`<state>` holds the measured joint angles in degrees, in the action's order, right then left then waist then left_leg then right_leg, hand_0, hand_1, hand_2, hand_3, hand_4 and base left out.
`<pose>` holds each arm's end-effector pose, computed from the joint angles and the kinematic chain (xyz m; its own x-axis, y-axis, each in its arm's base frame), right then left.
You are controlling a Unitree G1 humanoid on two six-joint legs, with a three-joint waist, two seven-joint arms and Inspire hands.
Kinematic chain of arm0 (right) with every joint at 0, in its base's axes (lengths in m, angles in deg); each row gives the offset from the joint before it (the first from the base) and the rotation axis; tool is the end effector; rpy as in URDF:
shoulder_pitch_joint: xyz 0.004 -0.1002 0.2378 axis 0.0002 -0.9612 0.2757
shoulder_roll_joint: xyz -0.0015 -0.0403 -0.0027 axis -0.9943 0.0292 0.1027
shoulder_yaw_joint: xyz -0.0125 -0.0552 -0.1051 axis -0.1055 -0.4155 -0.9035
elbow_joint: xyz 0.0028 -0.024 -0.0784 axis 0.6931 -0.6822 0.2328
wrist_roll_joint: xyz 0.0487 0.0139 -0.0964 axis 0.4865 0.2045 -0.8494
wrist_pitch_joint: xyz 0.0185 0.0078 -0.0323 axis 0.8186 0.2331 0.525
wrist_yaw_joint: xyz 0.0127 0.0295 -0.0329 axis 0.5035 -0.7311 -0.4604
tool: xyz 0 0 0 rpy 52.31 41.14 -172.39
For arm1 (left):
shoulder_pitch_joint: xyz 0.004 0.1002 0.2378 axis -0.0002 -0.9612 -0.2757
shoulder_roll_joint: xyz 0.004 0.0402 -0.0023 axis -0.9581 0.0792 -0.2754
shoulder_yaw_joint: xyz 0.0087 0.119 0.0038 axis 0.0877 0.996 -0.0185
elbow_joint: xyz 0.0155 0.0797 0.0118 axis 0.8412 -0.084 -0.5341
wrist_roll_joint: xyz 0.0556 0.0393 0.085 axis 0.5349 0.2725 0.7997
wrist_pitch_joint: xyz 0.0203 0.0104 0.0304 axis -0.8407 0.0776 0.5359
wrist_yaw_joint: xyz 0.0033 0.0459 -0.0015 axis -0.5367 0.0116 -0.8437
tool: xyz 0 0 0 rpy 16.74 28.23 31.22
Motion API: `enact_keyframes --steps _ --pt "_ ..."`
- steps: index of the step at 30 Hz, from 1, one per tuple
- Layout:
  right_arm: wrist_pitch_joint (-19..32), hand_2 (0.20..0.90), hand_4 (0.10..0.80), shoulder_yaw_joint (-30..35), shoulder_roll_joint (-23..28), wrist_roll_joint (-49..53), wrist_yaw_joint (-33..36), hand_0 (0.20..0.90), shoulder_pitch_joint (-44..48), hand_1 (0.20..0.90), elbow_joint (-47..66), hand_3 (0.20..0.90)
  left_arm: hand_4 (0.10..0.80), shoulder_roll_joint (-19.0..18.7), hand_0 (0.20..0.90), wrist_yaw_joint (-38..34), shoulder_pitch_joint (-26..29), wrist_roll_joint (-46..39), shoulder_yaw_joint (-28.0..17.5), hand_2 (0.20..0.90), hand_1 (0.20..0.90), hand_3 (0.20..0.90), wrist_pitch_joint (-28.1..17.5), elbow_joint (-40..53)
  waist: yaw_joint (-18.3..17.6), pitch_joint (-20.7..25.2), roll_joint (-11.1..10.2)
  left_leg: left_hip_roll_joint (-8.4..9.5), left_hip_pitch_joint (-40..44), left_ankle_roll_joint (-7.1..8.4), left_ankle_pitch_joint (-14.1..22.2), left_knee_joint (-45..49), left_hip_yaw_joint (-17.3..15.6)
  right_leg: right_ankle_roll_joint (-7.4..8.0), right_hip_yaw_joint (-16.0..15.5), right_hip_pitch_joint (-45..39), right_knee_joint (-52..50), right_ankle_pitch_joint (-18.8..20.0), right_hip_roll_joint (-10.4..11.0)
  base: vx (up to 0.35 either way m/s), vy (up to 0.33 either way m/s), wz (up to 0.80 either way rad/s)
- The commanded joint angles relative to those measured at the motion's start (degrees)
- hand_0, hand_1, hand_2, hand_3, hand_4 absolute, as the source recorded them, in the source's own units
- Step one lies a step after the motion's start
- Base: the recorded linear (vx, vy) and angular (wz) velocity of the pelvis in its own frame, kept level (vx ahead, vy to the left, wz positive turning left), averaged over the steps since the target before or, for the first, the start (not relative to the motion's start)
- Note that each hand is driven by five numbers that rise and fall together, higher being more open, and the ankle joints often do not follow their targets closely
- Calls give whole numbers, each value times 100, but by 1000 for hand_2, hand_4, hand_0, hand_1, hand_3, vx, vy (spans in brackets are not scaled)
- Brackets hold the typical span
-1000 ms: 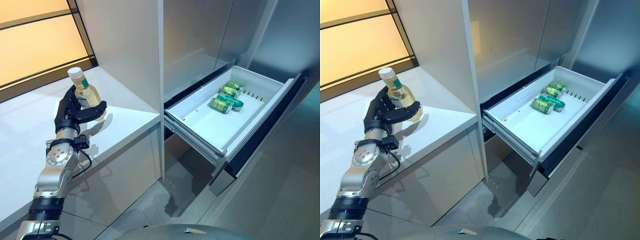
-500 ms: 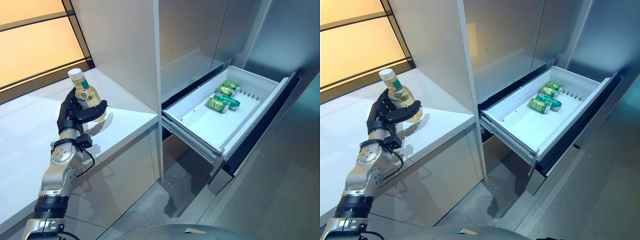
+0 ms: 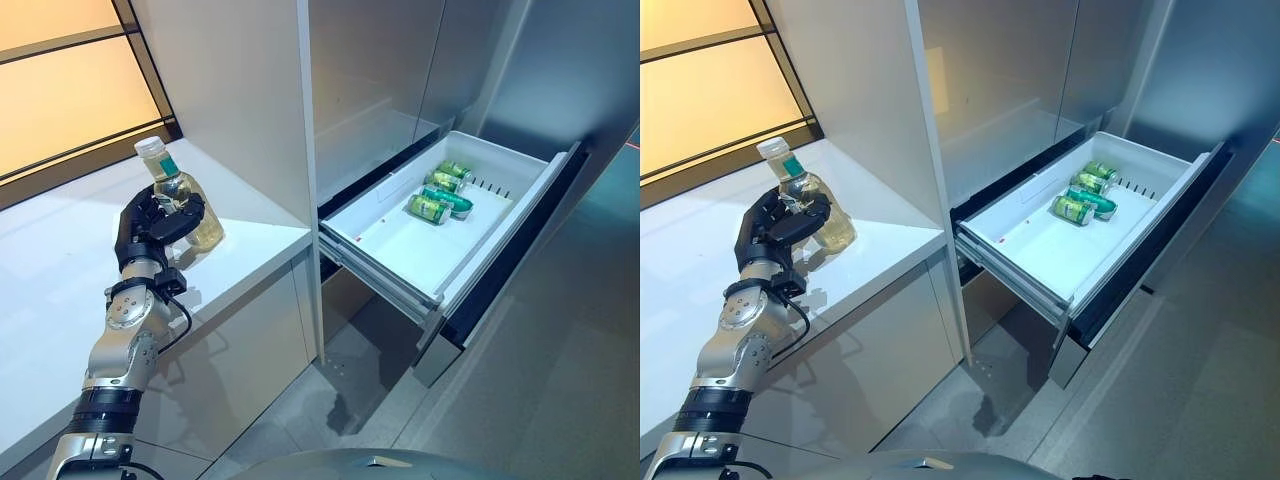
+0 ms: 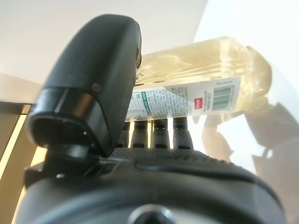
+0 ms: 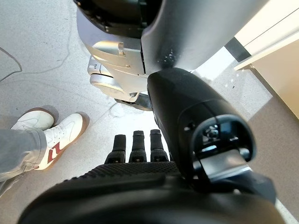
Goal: Put drinks into fridge and close the fridge
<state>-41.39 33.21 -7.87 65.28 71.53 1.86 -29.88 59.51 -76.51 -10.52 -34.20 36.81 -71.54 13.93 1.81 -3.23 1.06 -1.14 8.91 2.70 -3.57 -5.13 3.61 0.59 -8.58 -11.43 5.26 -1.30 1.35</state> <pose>0.0391 -0.2484 -0.1389 0.0651 -0.1181 -0.9909 -0.0617 0.9906 -0.1221 0.2332 0.2635 0.0733 0.9252 0.3789 0.0191 -0.3746 0.9205 -0.1113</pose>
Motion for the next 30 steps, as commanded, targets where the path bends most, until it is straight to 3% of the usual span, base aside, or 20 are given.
enact_keyframes --steps 1,9,16,25,30 --pt "155 900 800 -404 -176 -417 -266 900 176 900 81 900 100 -221 300 27 1347 108 -209 300 300 200 -1123 104 -86 96 -87 418 113 -383 558 20 -67 251 173 205 -199 76 3 0 0 0" --pt "487 900 800 -1159 -47 -1537 -681 900 271 900 564 900 100 -309 300 36 1429 156 -178 300 300 200 -1422 417 -7 89 -114 419 90 -362 549 23 -23 249 110 181 -157 83 28 0 0 0" --pt "824 900 800 -1864 140 -2507 -1126 900 459 900 1700 900 100 -319 300 124 1454 172 -37 300 300 200 -1431 789 85 82 -146 427 65 -336 523 17 70 248 17 159 -134 87 54 0 0 0" --pt "690 900 800 -2453 467 -2975 -1621 900 759 900 3597 900 100 -299 300 116 1414 263 227 300 300 200 -1664 1060 181 54 -196 459 36 -332 489 17 169 246 -47 152 -138 99 81 -10 0 6" --pt "916 900 800 -2616 697 -3132 -1813 900 1076 900 4242 900 100 -290 300 105 1454 304 378 300 300 200 -1746 1082 223 42 -224 476 41 -333 482 14 192 246 -57 142 -136 106 80 0 0 0"
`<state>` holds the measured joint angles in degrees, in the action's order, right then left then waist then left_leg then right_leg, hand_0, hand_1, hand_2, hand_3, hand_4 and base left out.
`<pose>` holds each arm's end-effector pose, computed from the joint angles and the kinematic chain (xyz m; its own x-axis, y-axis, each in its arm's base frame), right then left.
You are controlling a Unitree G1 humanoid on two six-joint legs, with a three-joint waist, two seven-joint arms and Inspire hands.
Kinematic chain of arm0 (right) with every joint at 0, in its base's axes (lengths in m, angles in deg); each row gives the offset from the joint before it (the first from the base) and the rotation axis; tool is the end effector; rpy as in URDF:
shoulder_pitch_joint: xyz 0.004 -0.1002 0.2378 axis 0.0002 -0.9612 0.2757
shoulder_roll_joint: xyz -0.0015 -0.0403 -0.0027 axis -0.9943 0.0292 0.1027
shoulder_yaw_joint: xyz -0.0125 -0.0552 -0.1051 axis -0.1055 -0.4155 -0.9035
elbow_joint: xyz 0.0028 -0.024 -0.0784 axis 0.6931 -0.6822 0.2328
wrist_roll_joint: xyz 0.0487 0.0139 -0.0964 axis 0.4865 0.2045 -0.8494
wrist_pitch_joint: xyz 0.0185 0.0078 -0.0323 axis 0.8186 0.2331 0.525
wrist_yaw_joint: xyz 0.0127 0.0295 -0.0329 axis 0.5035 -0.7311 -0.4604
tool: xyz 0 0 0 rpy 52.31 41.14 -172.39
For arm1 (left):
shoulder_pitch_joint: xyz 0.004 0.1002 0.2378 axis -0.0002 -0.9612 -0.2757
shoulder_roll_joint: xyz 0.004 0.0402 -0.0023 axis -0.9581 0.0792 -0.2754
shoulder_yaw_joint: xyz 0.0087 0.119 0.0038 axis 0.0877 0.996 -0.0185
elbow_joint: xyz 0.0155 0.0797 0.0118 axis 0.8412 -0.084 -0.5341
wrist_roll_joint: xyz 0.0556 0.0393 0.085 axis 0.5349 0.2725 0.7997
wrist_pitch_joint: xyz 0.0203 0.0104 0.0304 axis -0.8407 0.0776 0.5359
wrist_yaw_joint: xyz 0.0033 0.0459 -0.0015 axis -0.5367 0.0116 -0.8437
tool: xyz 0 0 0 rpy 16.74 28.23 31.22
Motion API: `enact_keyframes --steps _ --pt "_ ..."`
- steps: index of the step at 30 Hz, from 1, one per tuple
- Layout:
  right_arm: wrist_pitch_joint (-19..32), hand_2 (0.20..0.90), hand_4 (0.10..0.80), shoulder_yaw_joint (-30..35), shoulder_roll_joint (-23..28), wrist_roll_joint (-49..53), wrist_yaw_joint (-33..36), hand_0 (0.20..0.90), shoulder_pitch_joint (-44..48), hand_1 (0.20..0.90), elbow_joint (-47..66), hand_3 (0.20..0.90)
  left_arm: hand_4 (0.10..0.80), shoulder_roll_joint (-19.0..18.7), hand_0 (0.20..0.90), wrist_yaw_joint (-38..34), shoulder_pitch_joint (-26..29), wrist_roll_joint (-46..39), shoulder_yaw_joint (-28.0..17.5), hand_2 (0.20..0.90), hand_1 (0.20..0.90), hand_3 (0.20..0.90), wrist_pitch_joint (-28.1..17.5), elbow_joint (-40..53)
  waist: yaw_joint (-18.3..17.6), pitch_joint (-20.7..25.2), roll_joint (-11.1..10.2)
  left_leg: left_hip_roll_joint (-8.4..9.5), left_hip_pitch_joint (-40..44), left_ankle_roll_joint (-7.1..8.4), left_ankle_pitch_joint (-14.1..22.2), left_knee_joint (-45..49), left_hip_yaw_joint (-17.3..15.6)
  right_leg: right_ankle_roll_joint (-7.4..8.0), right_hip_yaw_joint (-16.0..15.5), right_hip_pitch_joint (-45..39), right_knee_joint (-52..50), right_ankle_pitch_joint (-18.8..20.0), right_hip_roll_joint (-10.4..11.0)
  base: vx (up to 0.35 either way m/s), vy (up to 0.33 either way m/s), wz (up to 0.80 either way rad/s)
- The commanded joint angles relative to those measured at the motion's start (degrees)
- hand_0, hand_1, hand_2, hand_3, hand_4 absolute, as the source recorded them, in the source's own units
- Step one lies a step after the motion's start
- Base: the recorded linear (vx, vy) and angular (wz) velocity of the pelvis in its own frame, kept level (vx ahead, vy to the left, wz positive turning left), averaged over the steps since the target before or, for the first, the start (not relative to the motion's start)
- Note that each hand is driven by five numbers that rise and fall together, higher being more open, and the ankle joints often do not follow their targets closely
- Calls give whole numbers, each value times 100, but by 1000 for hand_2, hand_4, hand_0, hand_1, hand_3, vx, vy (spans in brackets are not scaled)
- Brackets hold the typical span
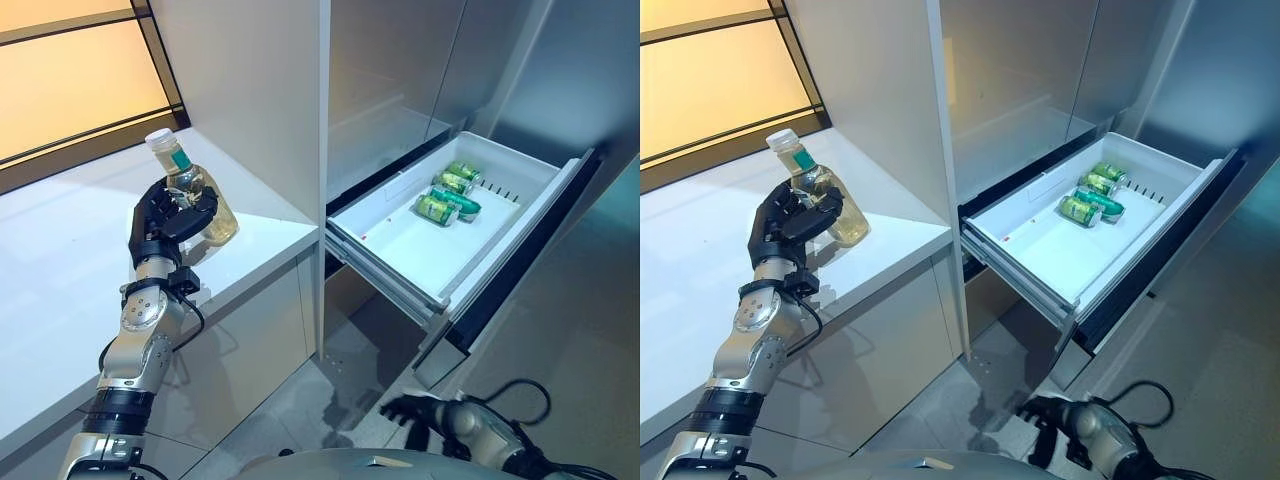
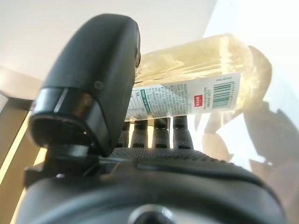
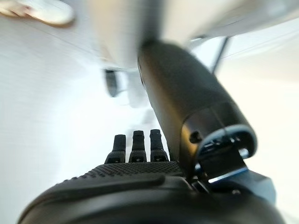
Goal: Put drinks into fridge and close the fridge
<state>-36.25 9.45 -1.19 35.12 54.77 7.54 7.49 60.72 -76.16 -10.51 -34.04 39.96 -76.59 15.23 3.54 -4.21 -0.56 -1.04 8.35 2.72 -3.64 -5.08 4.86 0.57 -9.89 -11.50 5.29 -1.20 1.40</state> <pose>0.1568 -0.1857 -0.0831 0.3670 0.2978 -0.8813 -0.8941 0.3743 -0.2459 0.2340 0.2479 0.0734 0.9409 0.3256 0.0931 -0.3106 0.9393 -0.1456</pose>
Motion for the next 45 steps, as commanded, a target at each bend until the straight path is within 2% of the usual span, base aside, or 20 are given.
enact_keyframes --steps 1,3,5,7,9,11,13,18,28,35,39,45 --pt "466 900 800 -247 67 -218 -190 900 574 900 646 900 100 -422 300 68 1463 282 93 300 300 200 -1247 947 59 140 -70 469 95 -333 481 11 69 252 67 145 -140 102 79 0 0 0" --pt "570 900 800 -250 141 -199 -312 900 683 900 829 900 100 -419 300 47 1479 291 133 300 300 200 -1287 918 61 142 -77 473 97 -335 472 11 73 261 66 148 -149 111 83 -23 7 1" --pt "451 900 800 -276 185 5 -562 900 795 900 979 900 100 -414 300 33 1508 306 158 300 300 200 -1285 917 67 149 -85 481 44 -336 401 8 69 261 56 201 -161 159 95 -42 15 1" --pt "1359 900 800 -361 -15 -270 -6 900 556 900 188 900 100 -327 300 102 1439 317 179 300 300 200 -1486 814 83 151 -33 477 55 -351 462 8 67 272 78 179 -149 117 71 -1 19 1" --pt "1510 900 800 -484 -167 -364 216 900 590 900 -10 900 100 -387 300 86 1588 213 205 300 300 200 -1391 796 98 149 -6 494 66 -367 481 8 62 276 59 152 -125 106 85 -17 43 1" --pt "1494 900 800 -627 -240 -443 460 900 614 900 -35 900 100 -461 300 68 1696 112 250 300 300 200 -1306 842 128 168 17 501 58 -376 491 10 57 293 26 148 -119 93 105 -9 16 1" --pt "1197 900 800 -757 -160 -420 530 900 673 900 534 900 100 -582 300 21 1723 2 274 300 300 200 -1210 1062 147 157 17 486 63 -367 490 15 36 315 -3 136 -124 90 122 0 0 0" --pt "1045 900 800 -719 -12 -218 409 900 809 900 1605 900 100 -605 300 -27 1634 142 318 300 300 200 -1326 1350 135 110 -5 488 32 -360 403 15 32 314 19 200 -175 151 126 -50 10 0" --pt "1088 900 800 -343 252 680 -597 900 1120 900 3258 900 100 -555 300 255 1447 322 223 300 300 200 -1634 1782 130 90 -78 505 -7 -367 358 8 46 311 91 265 -210 180 109 -32 6 -1" --pt "749 900 800 132 515 2026 -1511 900 1378 900 4114 900 100 -580 300 740 1304 480 164 300 300 200 -1782 2092 157 106 -145 502 -13 -368 347 8 49 306 78 268 -216 203 105 0 0 0" --pt "517 900 800 735 682 3351 -2140 900 1406 900 4605 900 100 -662 300 1163 1120 717 16 300 300 200 -2231 2223 152 119 -181 506 -7 -364 344 8 42 305 74 276 -233 222 102 0 0 0" --pt "425 900 800 1399 731 4760 -2573 900 1300 900 4967 900 100 -771 300 1422 923 1011 -255 300 300 200 -2900 2299 146 177 -208 516 -13 -362 353 8 35 311 60 279 -218 239 109 0 0 0"
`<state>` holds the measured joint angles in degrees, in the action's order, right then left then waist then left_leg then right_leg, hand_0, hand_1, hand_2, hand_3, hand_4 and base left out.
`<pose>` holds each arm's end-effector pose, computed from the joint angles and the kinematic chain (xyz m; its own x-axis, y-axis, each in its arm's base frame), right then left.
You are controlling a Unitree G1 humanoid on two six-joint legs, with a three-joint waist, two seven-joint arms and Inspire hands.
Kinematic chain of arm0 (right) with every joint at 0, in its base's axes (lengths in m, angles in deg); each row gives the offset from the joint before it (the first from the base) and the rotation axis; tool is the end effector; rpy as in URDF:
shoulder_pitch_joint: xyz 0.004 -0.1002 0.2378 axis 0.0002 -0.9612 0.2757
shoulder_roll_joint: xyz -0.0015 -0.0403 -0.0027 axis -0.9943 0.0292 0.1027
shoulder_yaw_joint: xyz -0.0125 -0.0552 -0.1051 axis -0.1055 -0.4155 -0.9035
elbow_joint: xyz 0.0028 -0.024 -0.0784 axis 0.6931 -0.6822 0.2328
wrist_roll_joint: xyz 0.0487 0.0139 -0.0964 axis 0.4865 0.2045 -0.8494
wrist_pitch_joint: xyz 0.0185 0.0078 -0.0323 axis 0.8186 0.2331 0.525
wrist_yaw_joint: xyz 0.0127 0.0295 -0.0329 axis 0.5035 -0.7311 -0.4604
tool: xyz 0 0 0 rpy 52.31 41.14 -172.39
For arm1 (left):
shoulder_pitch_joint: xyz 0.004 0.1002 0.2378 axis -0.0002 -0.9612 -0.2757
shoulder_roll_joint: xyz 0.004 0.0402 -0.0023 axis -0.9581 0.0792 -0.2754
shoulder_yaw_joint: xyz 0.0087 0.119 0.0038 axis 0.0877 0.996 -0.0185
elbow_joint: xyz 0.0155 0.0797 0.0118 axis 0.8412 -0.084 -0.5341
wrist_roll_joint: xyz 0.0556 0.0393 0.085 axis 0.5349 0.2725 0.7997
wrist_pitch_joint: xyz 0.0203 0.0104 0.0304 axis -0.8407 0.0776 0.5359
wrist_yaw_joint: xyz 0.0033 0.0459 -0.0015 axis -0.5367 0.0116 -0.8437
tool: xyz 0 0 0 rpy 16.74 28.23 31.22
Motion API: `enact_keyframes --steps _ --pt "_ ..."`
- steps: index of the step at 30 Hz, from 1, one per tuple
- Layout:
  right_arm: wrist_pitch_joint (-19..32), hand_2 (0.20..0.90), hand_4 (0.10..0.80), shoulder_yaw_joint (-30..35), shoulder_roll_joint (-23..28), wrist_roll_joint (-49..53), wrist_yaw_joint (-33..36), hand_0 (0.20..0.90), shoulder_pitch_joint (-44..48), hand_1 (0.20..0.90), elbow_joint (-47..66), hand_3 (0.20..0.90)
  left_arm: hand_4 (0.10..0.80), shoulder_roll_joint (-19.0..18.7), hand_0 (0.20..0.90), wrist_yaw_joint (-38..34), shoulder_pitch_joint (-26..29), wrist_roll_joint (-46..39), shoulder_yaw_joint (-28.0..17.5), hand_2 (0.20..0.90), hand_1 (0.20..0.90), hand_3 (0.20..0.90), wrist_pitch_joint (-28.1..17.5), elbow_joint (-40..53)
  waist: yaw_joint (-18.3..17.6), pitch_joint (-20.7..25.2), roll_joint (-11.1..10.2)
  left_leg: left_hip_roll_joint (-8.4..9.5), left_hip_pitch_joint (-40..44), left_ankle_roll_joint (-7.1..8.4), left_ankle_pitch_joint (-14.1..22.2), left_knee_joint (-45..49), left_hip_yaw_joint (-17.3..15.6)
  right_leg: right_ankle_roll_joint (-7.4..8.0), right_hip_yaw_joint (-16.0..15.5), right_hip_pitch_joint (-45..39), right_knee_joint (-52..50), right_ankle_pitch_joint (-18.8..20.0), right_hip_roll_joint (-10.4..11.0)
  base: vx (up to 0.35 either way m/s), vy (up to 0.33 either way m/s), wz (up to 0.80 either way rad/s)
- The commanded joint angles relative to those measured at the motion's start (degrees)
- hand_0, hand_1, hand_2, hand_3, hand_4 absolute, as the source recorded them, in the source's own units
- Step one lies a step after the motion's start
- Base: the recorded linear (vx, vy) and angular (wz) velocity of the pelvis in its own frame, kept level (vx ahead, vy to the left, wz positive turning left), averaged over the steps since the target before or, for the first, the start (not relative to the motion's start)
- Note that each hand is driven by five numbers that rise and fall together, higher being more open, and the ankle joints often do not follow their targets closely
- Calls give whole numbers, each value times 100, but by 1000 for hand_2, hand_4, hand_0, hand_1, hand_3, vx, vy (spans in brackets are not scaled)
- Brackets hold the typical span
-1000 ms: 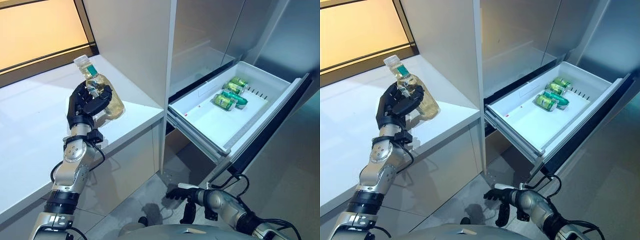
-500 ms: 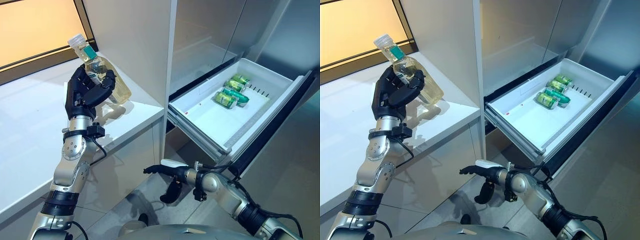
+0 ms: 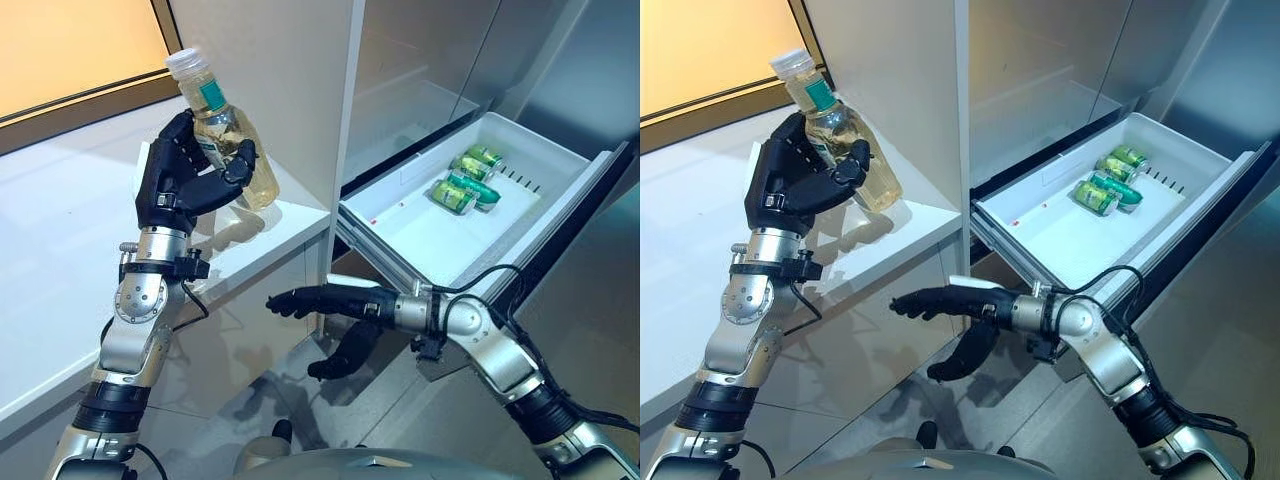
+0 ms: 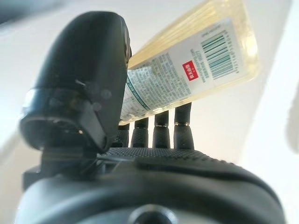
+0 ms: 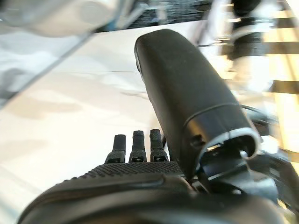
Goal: Put drinks into fridge and close the fridge
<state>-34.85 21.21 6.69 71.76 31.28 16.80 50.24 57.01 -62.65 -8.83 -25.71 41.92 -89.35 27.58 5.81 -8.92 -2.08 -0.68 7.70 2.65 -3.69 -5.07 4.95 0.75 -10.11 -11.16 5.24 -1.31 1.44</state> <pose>0.2305 -0.1612 0.0848 0.3195 0.9226 -0.2163 -0.9307 0.2627 -0.2544 0.2287 0.2293 0.1281 0.8441 -0.0737 0.5310 0.0365 0.9961 0.0801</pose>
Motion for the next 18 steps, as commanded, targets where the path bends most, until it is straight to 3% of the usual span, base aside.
enact_keyframes --steps 1,10,18 --pt "318 900 800 361 -60 1283 -192 900 339 900 734 900 100 -423 300 103 710 251 -521 300 300 200 -1740 1066 -80 667 -61 481 51 -352 360 7 29 293 83 248 -210 252 106 0 0 0" --pt "615 900 800 1416 -68 2206 482 900 90 900 797 900 100 -491 300 366 396 144 -1023 300 300 200 -2076 1045 -137 704 -49 472 42 -362 379 7 -6 301 98 292 -211 265 100 0 0 0" --pt "704 900 800 1857 -184 2358 1091 900 -87 900 658 900 100 -559 300 691 276 28 -1151 300 300 200 -1977 1005 -202 688 8 462 47 -377 397 7 -46 307 114 305 -196 272 100 0 0 0"
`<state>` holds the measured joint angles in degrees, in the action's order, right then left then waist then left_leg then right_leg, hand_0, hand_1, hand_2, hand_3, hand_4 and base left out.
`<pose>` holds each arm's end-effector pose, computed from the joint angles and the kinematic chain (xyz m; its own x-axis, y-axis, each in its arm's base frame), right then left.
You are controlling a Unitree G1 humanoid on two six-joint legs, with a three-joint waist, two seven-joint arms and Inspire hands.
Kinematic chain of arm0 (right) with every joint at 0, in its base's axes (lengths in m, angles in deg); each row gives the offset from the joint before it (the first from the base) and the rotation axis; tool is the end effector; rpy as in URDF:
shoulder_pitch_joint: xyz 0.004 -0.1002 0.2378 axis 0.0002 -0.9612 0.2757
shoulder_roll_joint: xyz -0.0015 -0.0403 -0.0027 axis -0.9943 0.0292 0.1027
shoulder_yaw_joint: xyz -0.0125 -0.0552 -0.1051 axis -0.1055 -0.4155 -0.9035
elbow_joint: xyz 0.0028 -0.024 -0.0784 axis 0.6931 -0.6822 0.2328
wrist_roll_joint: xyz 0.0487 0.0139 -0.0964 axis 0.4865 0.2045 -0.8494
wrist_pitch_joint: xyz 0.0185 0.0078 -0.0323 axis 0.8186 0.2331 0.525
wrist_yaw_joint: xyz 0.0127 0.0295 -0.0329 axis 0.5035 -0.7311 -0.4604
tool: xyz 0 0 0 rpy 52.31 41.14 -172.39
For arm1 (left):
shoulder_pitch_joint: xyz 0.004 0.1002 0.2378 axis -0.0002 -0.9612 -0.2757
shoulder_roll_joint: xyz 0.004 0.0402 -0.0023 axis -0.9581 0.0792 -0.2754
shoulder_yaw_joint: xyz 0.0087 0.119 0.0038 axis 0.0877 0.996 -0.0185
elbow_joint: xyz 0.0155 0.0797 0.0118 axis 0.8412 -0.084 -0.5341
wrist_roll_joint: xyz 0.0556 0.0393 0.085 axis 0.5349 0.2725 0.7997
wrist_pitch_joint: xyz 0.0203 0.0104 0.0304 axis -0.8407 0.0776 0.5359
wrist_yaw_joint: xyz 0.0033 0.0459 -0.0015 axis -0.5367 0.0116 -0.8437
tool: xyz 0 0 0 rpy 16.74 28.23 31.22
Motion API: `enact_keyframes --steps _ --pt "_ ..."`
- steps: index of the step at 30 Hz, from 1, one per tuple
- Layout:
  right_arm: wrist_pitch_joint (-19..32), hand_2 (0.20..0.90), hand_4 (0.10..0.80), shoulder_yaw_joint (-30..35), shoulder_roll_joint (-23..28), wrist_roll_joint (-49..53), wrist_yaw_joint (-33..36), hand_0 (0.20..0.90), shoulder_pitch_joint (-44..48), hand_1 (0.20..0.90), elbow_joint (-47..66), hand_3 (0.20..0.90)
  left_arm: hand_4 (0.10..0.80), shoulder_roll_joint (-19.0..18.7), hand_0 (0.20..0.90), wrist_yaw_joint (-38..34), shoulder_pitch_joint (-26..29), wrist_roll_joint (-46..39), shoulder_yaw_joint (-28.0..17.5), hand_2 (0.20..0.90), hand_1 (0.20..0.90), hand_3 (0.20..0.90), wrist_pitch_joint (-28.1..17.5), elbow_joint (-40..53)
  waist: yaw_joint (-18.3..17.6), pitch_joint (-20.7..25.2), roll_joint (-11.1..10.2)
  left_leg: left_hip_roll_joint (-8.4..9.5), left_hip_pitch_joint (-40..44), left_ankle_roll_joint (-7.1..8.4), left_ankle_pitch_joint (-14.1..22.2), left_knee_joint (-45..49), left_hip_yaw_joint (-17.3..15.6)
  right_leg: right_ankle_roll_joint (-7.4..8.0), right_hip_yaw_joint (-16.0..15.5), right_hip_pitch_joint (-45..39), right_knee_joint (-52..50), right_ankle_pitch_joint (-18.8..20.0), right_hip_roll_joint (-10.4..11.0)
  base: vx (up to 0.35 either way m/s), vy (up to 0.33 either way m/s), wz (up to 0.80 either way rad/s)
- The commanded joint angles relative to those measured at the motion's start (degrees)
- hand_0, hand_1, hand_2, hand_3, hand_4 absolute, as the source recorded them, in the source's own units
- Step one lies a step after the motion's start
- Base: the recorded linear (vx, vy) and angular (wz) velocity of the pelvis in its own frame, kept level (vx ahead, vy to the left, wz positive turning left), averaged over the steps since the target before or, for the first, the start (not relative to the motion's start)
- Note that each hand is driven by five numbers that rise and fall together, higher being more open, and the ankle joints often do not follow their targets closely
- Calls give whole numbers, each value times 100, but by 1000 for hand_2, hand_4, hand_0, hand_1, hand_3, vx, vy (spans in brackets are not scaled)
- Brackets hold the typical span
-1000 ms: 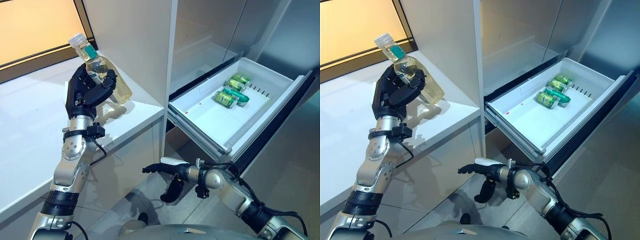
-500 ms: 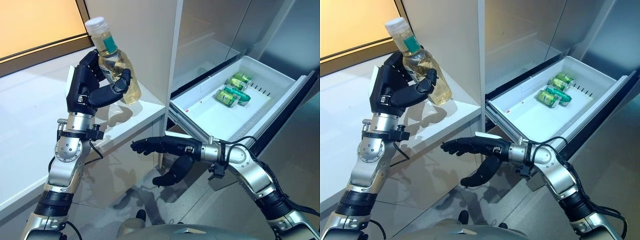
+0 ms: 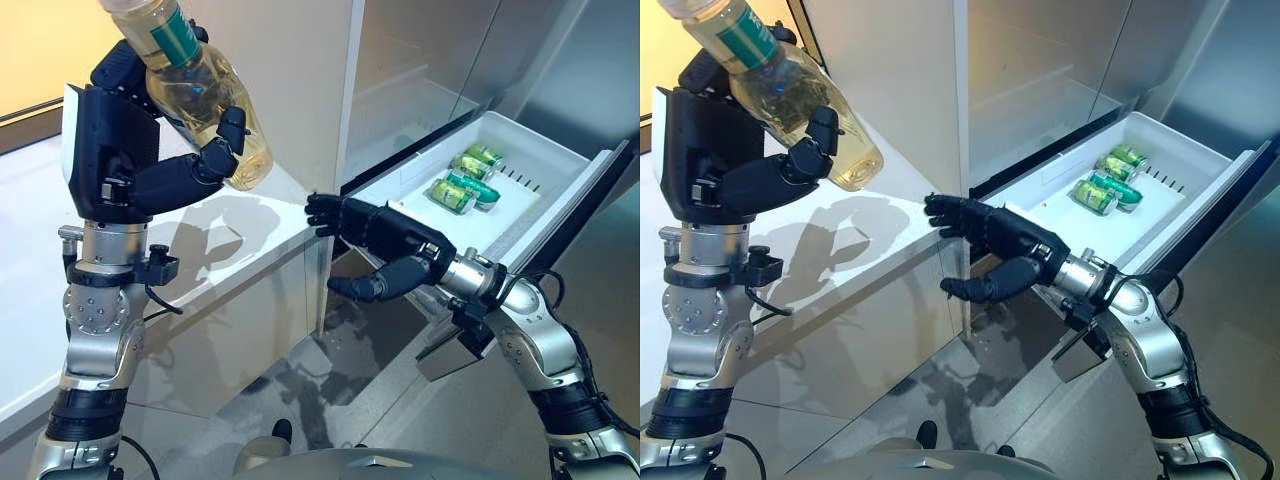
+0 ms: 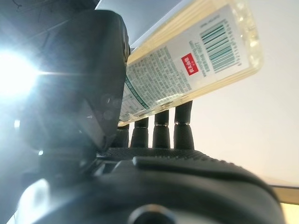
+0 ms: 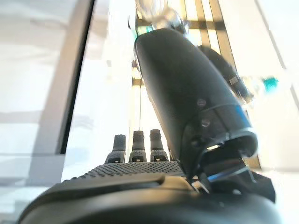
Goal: Put drinks into fridge and close the fridge
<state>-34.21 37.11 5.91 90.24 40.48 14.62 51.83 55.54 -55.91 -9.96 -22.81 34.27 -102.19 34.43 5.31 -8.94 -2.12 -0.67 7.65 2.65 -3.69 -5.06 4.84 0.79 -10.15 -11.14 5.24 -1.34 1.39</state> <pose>0.2338 -0.2044 0.1110 0.5973 0.7891 0.1432 -0.7814 0.6128 -0.1178 0.2068 0.2424 0.1649 0.5918 -0.1984 0.7813 0.0247 0.9733 0.2284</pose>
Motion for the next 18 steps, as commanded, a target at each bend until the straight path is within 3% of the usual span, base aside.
enact_keyframes --steps 1,18 --pt "612 900 800 280 -93 546 200 900 147 900 501 900 100 -428 300 75 396 -306 -372 300 300 200 -661 323 -159 686 16 458 54 -376 399 6 -40 305 114 303 -194 274 107 0 0 0" --pt "142 900 800 -327 66 674 621 900 1076 900 295 900 100 -449 300 962 727 -881 380 300 300 200 -7 362 -95 646 7 448 92 -368 410 17 -29 284 85 242 -160 274 116 0 0 0"
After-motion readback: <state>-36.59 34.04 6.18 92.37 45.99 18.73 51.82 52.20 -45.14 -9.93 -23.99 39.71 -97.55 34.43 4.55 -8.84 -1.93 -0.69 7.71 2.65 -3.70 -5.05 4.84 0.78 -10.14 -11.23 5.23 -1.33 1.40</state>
